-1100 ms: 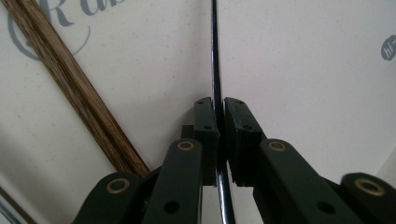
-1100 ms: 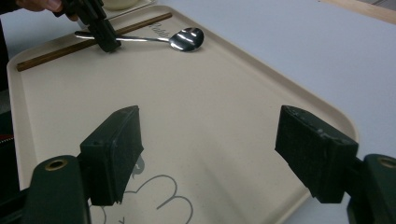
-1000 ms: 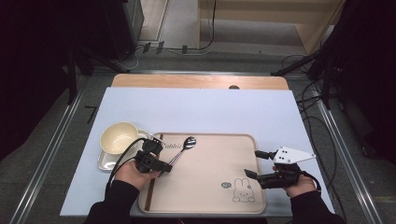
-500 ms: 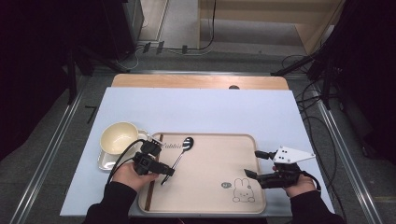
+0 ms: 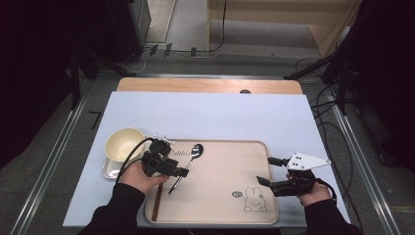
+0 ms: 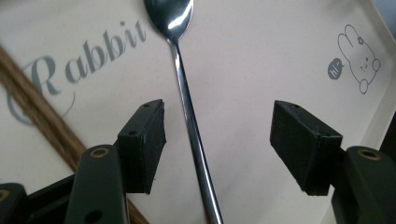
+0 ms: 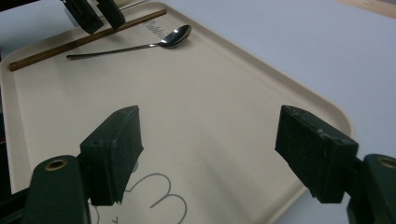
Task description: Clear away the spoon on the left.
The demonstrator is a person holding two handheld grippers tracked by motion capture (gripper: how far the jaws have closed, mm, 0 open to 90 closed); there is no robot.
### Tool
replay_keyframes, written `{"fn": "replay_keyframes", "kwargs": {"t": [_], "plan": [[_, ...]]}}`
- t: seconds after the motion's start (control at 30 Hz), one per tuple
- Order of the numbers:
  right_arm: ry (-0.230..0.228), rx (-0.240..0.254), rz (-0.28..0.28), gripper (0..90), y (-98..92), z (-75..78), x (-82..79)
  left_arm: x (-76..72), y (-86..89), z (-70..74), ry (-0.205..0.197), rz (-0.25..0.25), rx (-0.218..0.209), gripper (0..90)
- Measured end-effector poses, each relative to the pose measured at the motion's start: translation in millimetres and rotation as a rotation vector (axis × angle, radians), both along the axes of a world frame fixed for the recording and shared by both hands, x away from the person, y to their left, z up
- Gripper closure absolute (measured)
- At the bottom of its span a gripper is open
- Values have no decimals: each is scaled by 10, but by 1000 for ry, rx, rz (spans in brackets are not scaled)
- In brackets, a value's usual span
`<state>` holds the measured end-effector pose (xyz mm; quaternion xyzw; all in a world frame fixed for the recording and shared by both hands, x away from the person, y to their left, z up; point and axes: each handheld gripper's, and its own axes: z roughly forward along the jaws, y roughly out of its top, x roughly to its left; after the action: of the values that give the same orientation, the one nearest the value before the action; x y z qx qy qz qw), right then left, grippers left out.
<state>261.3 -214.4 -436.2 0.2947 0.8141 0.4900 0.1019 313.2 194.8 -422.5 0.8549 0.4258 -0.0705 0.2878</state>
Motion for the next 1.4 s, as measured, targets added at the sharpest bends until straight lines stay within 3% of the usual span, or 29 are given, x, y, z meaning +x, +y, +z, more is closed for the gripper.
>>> {"fn": "replay_keyframes", "kwargs": {"t": [0.1,0.23,0.3,0.33,0.37,0.5,1.07,1.4], "plan": [[4,-11,1,229,10,-7,-20,51,-98,9,-53,-15,22,342],[5,-14,-3,229,-6,-12,-42,88,-150,30,-72,-21,22,410],[7,-15,-9,229,-23,-15,-57,122,-193,38,-57,-14,42,578],[6,-16,-12,229,-32,-14,-66,149,-229,44,-30,-9,64,578],[4,-14,-15,229,-40,-17,-74,159,-258,41,-20,-8,71,697],[5,-20,-19,229,-62,-18,-116,229,-321,10,-20,-19,78,887],[11,-22,-52,229,-143,-24,-209,406,-480,-183,12,-14,113,900],[8,-23,-45,229,-141,-21,-215,442,-375,-188,16,26,125,900]]}}
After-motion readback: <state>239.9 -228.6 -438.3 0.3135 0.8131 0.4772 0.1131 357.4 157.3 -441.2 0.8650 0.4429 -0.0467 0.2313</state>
